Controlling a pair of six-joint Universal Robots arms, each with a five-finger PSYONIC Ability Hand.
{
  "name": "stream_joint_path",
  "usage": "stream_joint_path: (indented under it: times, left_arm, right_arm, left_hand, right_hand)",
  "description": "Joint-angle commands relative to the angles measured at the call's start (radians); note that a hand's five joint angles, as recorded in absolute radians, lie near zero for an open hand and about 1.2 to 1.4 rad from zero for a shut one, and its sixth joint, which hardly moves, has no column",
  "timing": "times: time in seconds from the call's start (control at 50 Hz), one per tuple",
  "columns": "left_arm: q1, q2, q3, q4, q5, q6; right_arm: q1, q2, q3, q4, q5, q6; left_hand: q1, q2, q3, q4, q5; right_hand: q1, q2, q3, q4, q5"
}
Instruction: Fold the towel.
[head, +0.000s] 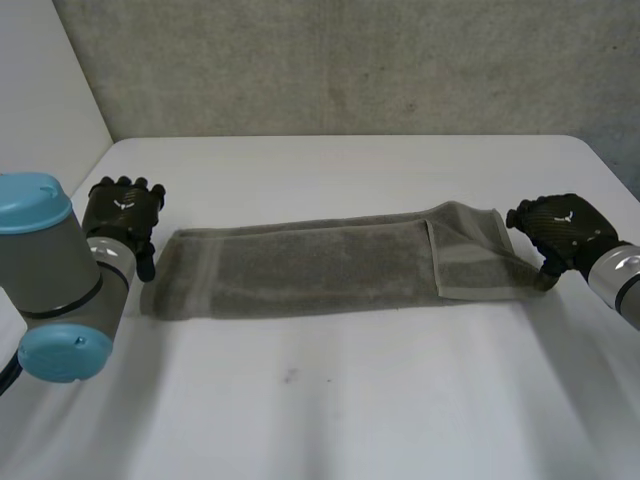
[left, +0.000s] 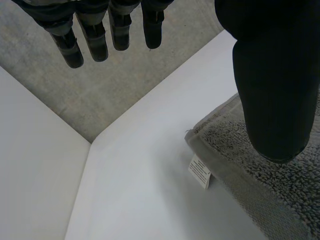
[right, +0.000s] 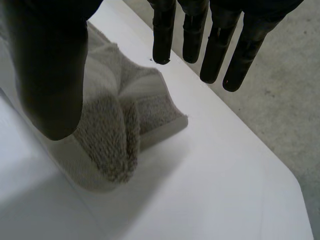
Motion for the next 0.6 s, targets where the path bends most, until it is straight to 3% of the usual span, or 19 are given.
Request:
stream_joint_path:
  times: [0.02,0.26,0.46,0.6]
  left_arm:
    - [-0.003,-0.001,-0.009,0.005,0.000,-0.001]
    - [-0.002,-0.004,-0.019,0.007,0.012,-0.006]
    - [0.009,-0.087,0.068,0.002,0.138,-0.003]
    - [0.012,-0.128,0.119,-0.006,0.153,-0.003]
  right_arm:
    - [0.001,0.055,-0.016,-0.027,0.016,0.007]
    - [0.015,0.055,0.026,-0.034,0.005,0.001]
    - [0.087,0.081,-0.048,-0.025,0.019,0.022]
    - [0.136,0.088,-0.076,-0.027,0.048,0.067]
  left_hand:
    - [-0.003,0.009,0.006,0.007,-0.026]
    - [0.001,0.013,0.010,0.011,-0.022]
    - [0.028,0.040,0.036,0.037,0.004]
    - [0.028,0.040,0.036,0.037,0.004]
  right_hand:
    - [0.008,0.028,0.012,0.004,-0.006]
    - [0.014,0.034,0.018,0.010,0.000]
    - [0.011,0.031,0.015,0.007,-0.003]
    - [0.008,0.028,0.012,0.004,-0.006]
